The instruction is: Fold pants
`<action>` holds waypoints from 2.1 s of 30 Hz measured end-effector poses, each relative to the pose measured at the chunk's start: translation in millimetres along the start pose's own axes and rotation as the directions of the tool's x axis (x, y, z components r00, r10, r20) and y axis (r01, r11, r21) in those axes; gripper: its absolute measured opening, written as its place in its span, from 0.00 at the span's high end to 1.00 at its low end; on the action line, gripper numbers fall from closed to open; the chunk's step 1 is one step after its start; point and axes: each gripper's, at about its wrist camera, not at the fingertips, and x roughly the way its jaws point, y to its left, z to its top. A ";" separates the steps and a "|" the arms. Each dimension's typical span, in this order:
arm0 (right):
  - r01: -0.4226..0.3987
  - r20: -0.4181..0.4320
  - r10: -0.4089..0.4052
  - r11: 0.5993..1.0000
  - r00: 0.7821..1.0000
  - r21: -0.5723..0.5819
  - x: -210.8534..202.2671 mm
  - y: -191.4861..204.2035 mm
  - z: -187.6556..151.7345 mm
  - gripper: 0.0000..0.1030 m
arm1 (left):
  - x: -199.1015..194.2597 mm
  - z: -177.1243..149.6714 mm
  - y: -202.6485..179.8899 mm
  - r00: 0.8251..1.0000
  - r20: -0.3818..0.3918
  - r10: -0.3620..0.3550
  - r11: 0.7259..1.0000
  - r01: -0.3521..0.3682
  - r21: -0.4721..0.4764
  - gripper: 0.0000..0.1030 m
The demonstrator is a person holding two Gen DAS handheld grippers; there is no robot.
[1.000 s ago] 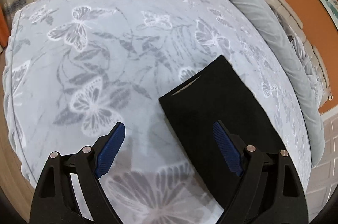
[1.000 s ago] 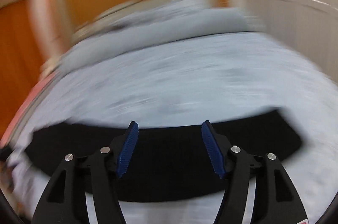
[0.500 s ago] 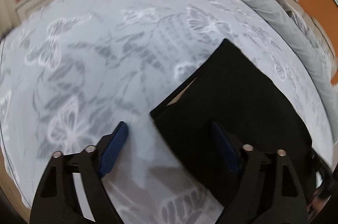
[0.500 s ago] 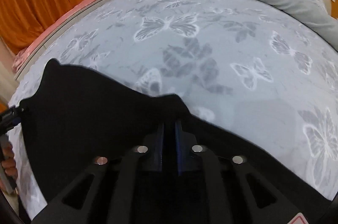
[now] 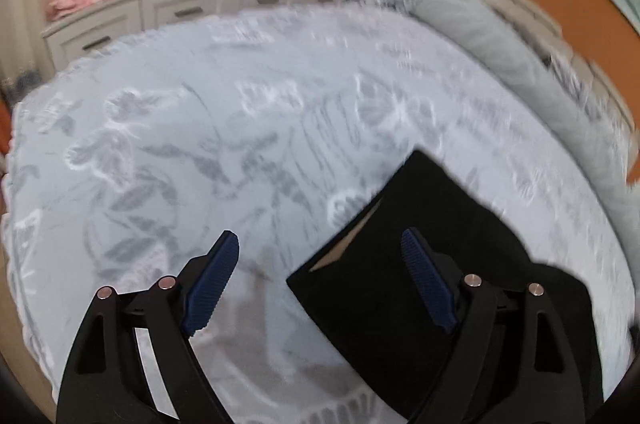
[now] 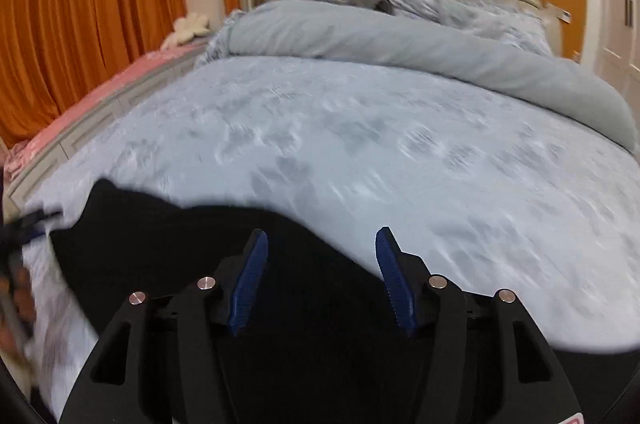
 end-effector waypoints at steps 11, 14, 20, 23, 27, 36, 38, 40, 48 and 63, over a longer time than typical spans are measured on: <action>0.047 -0.193 0.007 0.961 0.981 0.272 -62.8 -126.1 -129.4 0.75 | 34.8 -28.6 -38.8 0.981 -0.162 0.103 0.983 -0.075 0.170 0.09; 0.147 -0.115 -0.113 0.927 0.987 0.346 -99.1 -165.8 -136.4 0.73 | 0.2 -22.2 -40.7 0.994 -0.084 0.075 0.993 -0.067 0.099 0.12; 0.376 -0.096 -0.398 0.721 0.912 0.583 -161.1 -295.6 -166.6 0.69 | -27.4 -65.9 -102.6 0.994 -0.112 0.006 0.970 0.022 0.244 0.10; 0.453 -0.142 -0.494 0.596 0.858 0.663 -182.4 -354.5 -190.0 0.39 | -18.6 -91.3 -131.0 0.988 -0.155 0.025 0.938 0.031 0.346 0.10; 0.460 -0.175 -0.469 0.605 0.866 0.650 -172.9 -394.6 -200.8 0.37 | -15.8 -113.7 -152.4 0.988 -0.152 0.040 0.904 0.029 0.427 0.10; 0.493 -0.218 -0.444 0.751 0.869 0.439 -99.1 -392.0 -168.1 0.83 | -7.0 -122.6 -169.7 0.988 -0.136 0.071 0.888 0.000 0.461 0.08; 0.469 -0.173 -0.440 0.771 0.881 0.431 -118.7 -383.6 -158.2 0.93 | -6.0 -122.3 -171.0 0.989 -0.134 0.065 0.889 0.003 0.458 0.08; 0.496 -0.133 -0.491 0.755 0.861 0.429 -139.2 -385.1 -156.0 0.94 | -6.7 -120.9 -172.7 0.989 -0.140 0.057 0.892 0.012 0.451 0.08; 0.512 -0.153 -0.508 0.708 0.848 0.487 -145.9 -393.9 -170.0 0.79 | -5.9 -125.2 -175.9 0.990 -0.117 0.080 0.872 -0.013 0.490 0.04; 0.294 -0.154 -0.262 0.921 0.953 0.257 -114.9 -187.3 -126.7 0.76 | -22.9 -105.3 -108.1 0.977 -0.201 0.076 0.871 0.033 0.490 0.05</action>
